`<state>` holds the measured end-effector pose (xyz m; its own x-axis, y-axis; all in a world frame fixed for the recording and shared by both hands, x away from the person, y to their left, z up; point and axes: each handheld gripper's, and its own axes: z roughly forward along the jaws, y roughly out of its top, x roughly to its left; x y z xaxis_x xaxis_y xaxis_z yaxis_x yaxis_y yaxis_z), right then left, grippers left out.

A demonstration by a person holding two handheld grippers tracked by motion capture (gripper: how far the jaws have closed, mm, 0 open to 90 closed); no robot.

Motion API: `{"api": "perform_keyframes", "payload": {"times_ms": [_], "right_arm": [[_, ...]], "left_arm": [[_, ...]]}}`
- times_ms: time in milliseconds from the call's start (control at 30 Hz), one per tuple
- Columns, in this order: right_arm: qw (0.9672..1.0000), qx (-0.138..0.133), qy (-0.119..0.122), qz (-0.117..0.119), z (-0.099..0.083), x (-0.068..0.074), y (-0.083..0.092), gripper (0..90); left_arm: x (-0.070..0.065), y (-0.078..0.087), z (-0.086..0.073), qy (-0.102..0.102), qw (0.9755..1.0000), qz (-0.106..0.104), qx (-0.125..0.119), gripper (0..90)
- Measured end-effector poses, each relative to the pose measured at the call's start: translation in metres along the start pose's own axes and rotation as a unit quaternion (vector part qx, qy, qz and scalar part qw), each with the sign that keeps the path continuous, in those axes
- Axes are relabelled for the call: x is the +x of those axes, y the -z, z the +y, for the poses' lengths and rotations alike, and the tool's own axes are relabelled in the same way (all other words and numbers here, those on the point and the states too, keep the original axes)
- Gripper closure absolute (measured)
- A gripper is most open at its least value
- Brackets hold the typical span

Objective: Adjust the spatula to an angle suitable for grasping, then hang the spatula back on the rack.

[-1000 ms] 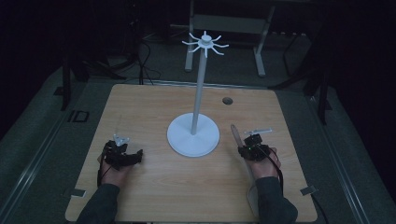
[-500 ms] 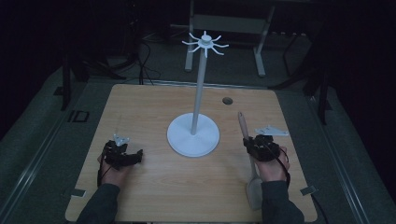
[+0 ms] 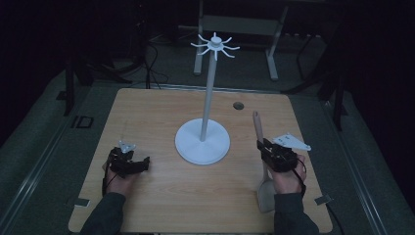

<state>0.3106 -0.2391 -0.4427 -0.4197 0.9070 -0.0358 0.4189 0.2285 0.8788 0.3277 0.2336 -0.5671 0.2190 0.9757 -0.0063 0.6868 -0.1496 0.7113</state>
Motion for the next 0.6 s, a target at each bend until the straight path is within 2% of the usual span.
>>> {"api": "perform_keyframes", "payload": {"times_ms": [200, 600], "right_arm": [[0.9997, -0.022, 0.004, 0.009, 0.002, 0.001, 0.005, 74.7], [0.997, -0.068, 0.019, 0.032, 0.011, 0.008, 0.016, 74.7]], "left_arm": [[0.0, 0.0, 0.0, 0.0, 1.0, 0.0, 0.0, 14.6], [-0.001, -0.001, 0.001, 0.001, 1.0, 0.0, -0.001, 14.6]]}}
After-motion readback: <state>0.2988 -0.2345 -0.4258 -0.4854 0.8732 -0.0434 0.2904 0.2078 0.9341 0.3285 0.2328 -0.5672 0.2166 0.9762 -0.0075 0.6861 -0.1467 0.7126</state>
